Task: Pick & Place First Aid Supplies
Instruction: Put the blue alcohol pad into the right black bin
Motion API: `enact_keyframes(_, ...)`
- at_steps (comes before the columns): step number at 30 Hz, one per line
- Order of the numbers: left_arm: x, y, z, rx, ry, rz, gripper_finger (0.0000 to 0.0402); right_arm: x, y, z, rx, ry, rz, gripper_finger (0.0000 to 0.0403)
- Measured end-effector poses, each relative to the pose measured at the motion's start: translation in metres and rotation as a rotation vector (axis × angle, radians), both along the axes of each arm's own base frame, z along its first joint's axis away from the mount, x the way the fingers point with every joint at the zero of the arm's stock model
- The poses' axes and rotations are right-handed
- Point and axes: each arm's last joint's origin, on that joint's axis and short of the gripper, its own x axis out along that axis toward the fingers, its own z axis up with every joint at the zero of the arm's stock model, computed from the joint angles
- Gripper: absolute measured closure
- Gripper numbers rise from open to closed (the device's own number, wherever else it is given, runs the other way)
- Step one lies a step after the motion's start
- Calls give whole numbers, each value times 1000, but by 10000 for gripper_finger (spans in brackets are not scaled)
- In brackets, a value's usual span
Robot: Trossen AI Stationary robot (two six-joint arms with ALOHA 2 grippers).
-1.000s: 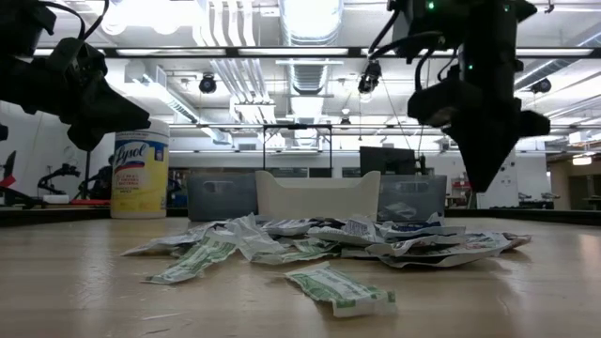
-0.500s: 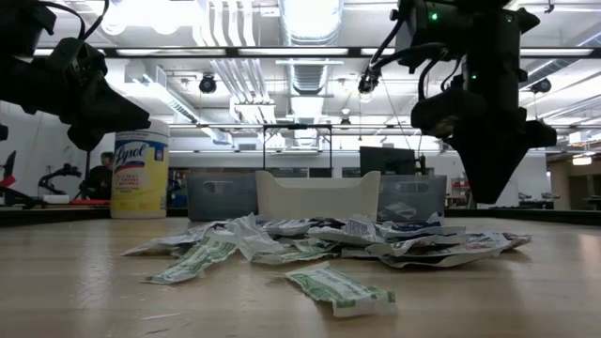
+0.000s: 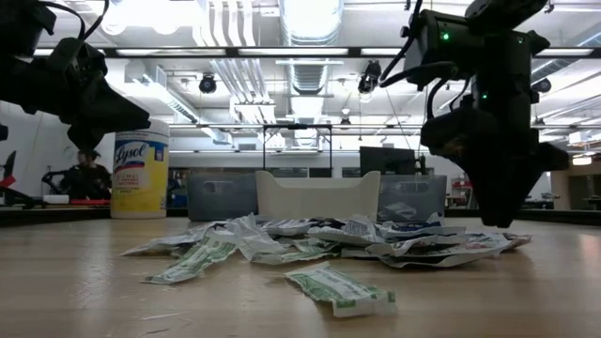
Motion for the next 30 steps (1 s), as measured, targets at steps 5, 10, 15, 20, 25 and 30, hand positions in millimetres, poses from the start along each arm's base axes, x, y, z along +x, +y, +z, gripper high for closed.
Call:
enact_keyframes(5,0,0,0,0,-1,0,307,0,0,0,16,-2,2,296)
enact_keyframes(10,0,0,0,0,0,0,307,-1,0,-7,24,-33,-1,296)
enact_keyframes(15,0,0,0,0,0,0,307,-3,0,-10,28,-35,-23,296)
enact_keyframes(20,0,0,0,0,0,0,307,-4,0,-15,27,-22,-36,296)
enact_keyframes(25,0,0,0,0,-1,0,307,1,1,-25,35,28,-54,296)
enact_keyframes(30,0,0,0,0,-1,0,307,4,2,-26,34,44,-42,303)
